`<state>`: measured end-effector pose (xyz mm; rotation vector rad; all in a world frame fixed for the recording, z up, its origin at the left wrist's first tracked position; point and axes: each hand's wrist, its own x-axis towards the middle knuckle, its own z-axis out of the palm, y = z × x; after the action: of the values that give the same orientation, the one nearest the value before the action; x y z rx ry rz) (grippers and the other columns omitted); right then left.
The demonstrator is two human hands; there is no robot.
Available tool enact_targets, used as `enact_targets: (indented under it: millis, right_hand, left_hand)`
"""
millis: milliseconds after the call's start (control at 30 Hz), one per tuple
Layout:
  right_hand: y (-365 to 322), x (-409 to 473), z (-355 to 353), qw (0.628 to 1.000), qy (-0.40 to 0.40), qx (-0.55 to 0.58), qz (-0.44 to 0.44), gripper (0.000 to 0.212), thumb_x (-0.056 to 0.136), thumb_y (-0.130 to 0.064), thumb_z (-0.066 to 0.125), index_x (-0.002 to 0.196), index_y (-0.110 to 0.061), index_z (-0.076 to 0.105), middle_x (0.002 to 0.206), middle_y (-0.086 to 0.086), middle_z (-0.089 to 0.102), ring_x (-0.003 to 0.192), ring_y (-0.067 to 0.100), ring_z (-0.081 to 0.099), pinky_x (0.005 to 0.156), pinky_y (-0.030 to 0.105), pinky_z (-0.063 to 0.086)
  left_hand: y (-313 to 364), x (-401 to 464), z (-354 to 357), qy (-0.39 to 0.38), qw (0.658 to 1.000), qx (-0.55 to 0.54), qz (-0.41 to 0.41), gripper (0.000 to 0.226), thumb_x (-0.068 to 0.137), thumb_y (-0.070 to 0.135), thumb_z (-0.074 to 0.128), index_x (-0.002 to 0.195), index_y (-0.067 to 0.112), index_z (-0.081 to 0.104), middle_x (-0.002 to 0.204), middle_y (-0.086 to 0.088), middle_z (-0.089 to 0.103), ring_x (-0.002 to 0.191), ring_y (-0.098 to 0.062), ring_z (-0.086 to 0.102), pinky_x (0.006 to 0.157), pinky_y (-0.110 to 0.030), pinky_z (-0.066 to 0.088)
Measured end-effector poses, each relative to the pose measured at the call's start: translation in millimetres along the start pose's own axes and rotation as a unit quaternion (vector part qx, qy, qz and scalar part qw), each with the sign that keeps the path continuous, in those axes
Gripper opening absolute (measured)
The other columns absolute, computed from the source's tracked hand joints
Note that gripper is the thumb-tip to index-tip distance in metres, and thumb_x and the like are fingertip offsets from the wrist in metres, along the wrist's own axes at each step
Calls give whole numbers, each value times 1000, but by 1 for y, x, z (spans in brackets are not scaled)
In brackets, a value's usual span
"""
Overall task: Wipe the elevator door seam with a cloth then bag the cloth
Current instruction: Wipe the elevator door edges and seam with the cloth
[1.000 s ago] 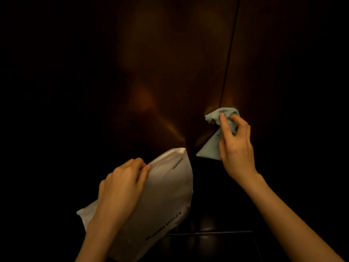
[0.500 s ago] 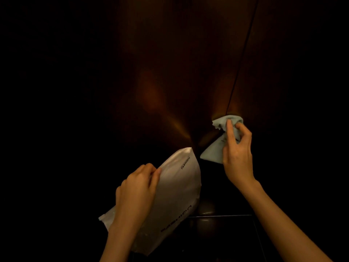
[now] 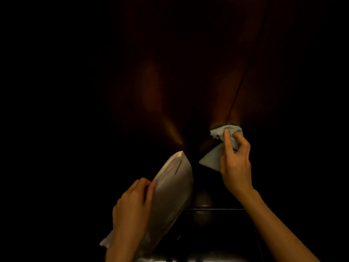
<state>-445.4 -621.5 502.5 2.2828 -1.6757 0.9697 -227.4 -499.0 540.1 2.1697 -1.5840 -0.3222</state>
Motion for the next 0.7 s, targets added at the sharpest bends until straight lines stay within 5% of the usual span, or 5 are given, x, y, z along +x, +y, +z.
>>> enact_targets:
  millis: [100,300,533,700]
  right_hand:
    - [9,-11,14,1000,1,-1,-26,65,81,2,60,139,0,31,129,21,28,105,45,45,62,44,55]
    - [44,-61,55,998,-32,5,-50,64,84,-5,57,141,-4,31,131,18,28,109,40,42,63,45,57]
    - [62,-105,122,998,14,-12,-55,55,88,-12,41,142,-7,29,132,14,26,111,37,38,65,44,55]
    - [74,-144,180,998,54,-11,-43,64,82,0,57,141,-5,34,130,11,25,109,35,40,59,34,51]
  left_hand:
    - [-1,-7,26,6,1000,-4,-4,19,94,36,45,84,25,57,81,8,58,69,-6,51,55,-9,27]
    - [-18,-32,97,-1,1000,11,3,22,93,43,40,80,30,53,79,8,57,73,-14,59,60,-32,47]
    - [-76,-42,182,6,998,52,43,20,93,37,45,85,25,58,80,0,62,71,-22,61,61,-35,50]
    - [-123,-37,253,18,994,79,71,20,93,37,45,86,24,57,84,-1,61,77,-25,62,64,-37,50]
